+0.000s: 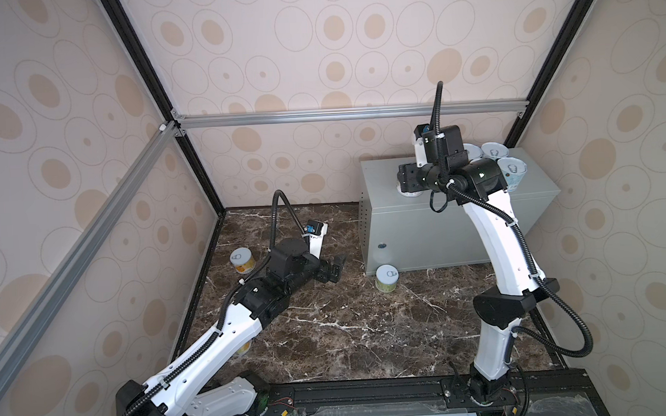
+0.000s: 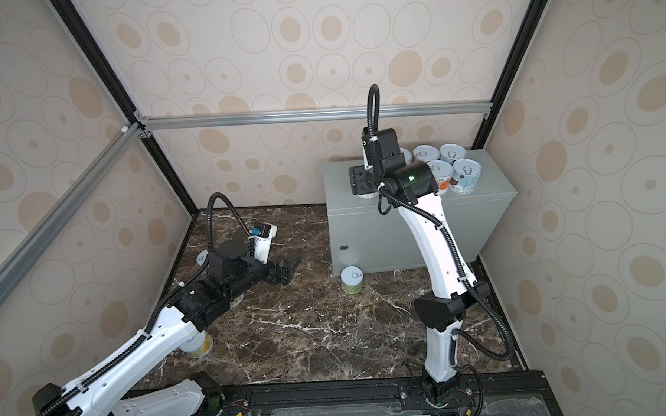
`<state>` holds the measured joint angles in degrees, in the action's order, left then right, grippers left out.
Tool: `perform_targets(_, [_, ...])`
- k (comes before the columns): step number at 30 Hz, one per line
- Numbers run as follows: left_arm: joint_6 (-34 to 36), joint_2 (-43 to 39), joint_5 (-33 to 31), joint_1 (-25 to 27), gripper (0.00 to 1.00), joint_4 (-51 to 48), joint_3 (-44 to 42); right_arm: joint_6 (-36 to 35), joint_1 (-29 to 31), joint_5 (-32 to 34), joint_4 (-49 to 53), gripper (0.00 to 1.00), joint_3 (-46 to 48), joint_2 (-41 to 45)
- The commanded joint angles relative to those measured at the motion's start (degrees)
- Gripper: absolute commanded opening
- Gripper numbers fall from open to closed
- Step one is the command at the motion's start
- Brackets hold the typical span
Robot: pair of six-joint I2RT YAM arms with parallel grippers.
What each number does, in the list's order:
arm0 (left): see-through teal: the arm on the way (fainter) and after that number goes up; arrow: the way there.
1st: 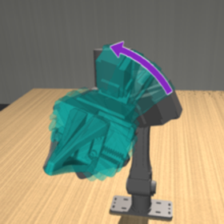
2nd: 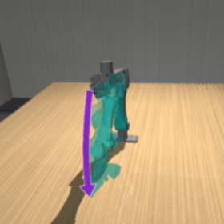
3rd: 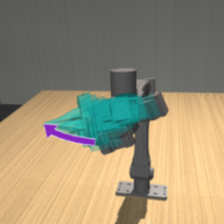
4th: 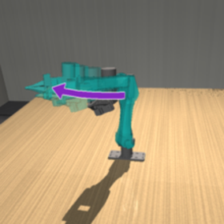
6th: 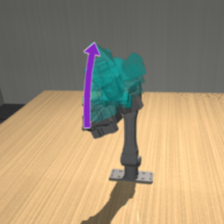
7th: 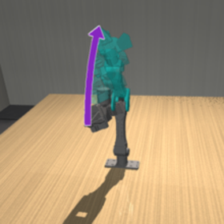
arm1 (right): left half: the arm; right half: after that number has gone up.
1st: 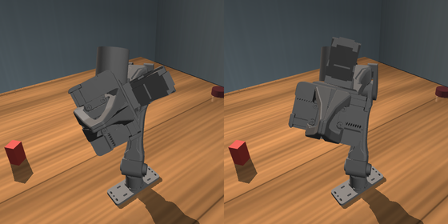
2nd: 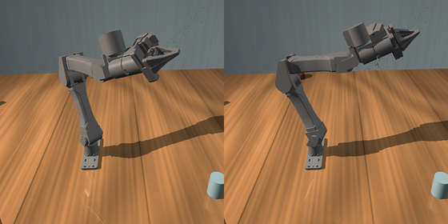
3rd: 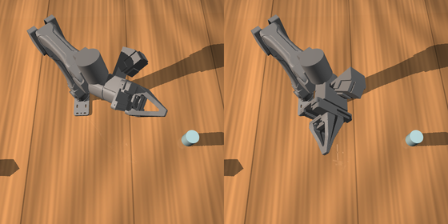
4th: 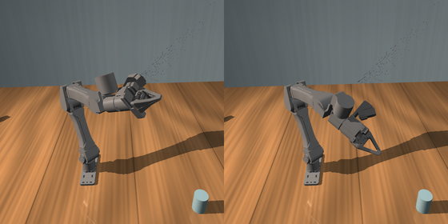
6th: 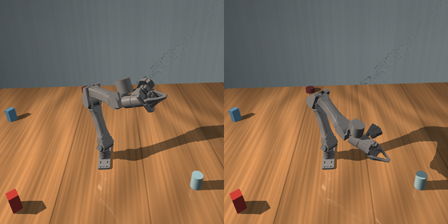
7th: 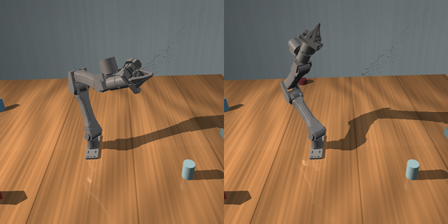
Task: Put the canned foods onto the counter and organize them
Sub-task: 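Carry the pink can with the right gripper toward the grouped cans, then set the pink can down beside the grouped cans with the right gripper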
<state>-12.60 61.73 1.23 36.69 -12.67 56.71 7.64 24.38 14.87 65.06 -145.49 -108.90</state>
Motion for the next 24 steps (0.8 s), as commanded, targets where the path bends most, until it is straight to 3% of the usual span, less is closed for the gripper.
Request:
perform_targets(1, [-0.26,0.49,0.7,-0.17,0.99,1.18,0.07,-0.5,-2.22,1.22,1.56,0.61,-0.49,3.48])
perform_targets(14, [-0.38,1.28,1.67,-0.19,0.99,1.45,-0.02,-1.36,-7.94,4.02,3.01,0.6,2.02,5.62])
perform_targets(24, [-0.27,1.84,1.64,-0.1,0.99,1.22,-0.02,-0.2,-12.49,1.39,2.62,0.6,2.31,5.55])
